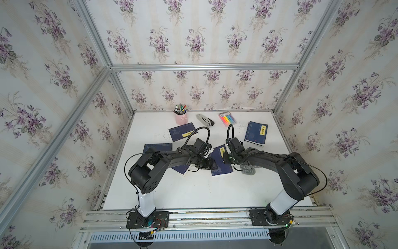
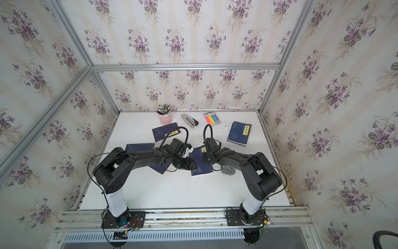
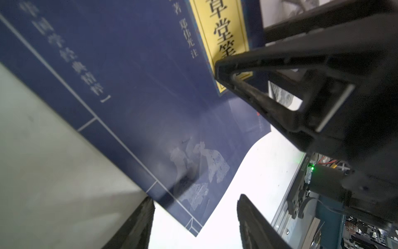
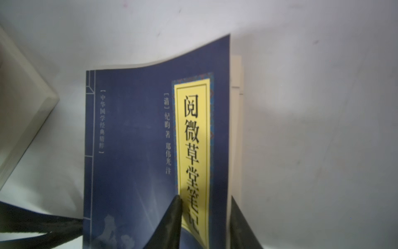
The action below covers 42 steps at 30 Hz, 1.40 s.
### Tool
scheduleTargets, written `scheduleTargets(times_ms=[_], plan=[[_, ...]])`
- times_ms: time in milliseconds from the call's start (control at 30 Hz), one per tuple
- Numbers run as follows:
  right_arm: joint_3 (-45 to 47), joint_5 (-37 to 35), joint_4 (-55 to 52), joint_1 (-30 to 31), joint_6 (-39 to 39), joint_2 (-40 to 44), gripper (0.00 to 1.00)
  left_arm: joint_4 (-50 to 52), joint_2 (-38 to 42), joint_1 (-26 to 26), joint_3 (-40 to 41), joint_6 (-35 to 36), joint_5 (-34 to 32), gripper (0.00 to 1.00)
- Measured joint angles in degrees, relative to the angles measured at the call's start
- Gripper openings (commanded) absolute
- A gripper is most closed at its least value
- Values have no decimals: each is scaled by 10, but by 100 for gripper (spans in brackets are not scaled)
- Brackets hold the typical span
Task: Wipe the cover of the book
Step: Move the book to the center of the board, then pick up the cleaning item at the center of the board.
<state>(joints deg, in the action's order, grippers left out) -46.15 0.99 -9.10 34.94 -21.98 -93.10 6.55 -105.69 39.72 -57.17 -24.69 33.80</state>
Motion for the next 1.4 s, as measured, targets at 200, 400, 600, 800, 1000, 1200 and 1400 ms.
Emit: scheduleTargets(times_ms=[200,400,600,800,1000,1200,1400], plan=[[57,-2,-39,23,-48,83,48,-21,44,27,56,-18,-23,63],[14,-18,-111,26,-52,144,63,32,77,28,42,-14,-70,66],[-9,-104,-182,-23,-51,179,67,75,92,25,-6,25,-87,66],[12,-161,-235,-93,-59,188,68,86,69,22,9,37,-76,66],[13,-170,-243,-106,-61,145,69,61,65,24,43,31,-46,66],[13,-163,-236,-106,-61,97,73,19,63,35,59,12,-11,66],[18,-161,-205,-108,-63,55,73,-23,47,41,61,-7,22,66]])
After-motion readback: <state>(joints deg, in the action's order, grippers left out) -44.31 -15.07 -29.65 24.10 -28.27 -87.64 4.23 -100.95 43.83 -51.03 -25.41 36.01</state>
